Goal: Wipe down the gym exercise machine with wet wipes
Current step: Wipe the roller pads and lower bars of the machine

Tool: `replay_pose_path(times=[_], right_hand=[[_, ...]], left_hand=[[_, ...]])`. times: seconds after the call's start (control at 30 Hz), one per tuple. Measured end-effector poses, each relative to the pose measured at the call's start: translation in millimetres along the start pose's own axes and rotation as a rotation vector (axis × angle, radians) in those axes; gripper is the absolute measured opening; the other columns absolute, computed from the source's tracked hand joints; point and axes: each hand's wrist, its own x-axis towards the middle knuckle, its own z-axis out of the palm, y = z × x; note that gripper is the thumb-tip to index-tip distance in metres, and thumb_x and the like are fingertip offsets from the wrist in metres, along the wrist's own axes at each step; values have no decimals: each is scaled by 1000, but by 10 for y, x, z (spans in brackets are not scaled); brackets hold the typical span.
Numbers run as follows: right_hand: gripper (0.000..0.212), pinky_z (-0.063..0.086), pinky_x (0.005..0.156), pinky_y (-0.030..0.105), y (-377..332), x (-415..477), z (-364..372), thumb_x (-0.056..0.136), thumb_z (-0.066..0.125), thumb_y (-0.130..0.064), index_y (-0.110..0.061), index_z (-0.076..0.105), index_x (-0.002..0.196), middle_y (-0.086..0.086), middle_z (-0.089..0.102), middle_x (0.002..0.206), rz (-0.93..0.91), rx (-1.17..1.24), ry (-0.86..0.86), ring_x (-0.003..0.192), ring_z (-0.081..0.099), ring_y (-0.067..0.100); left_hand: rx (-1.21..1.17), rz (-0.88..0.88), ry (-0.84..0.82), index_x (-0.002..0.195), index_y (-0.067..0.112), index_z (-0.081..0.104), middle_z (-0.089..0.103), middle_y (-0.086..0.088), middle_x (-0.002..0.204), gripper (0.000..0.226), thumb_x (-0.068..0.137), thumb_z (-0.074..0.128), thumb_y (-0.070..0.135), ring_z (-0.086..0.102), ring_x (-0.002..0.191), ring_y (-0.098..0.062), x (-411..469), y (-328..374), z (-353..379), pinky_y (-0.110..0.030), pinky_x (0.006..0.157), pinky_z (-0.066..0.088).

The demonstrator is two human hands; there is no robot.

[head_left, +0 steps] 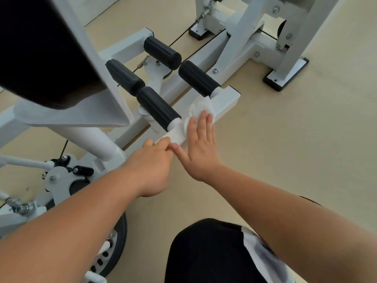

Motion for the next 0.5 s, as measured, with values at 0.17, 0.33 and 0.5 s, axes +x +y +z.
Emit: replay_pose_path(times=[0.17,0.33,0.5], right_hand=[[98,-12,127,47,107,473,-133,101,30,-69,-4,-13,161,23,-36,161,337,335,224,151,-33,34],[99,6,129,50,143,682,-235,102,40,-63,-7,-14,162,19,-39,161,437,641,314,156,-20,33],[101,2,128,44,-198,16,245,101,49,-58,-13,-20,160,14,-45,158,182,693,156,156,-17,35]], left_hand=[[41,8,-10,151,16,25,17,4,153,68,88,51,11,37,114,-24,4,-3,1,-31,80,45],[34,6,-42,154,18,22,12,6,156,68,91,48,10,35,120,-25,28,-29,-40,-30,87,40],[12,30,-30,157,23,18,16,10,152,76,89,48,11,36,115,-23,7,-15,-41,-30,86,42]])
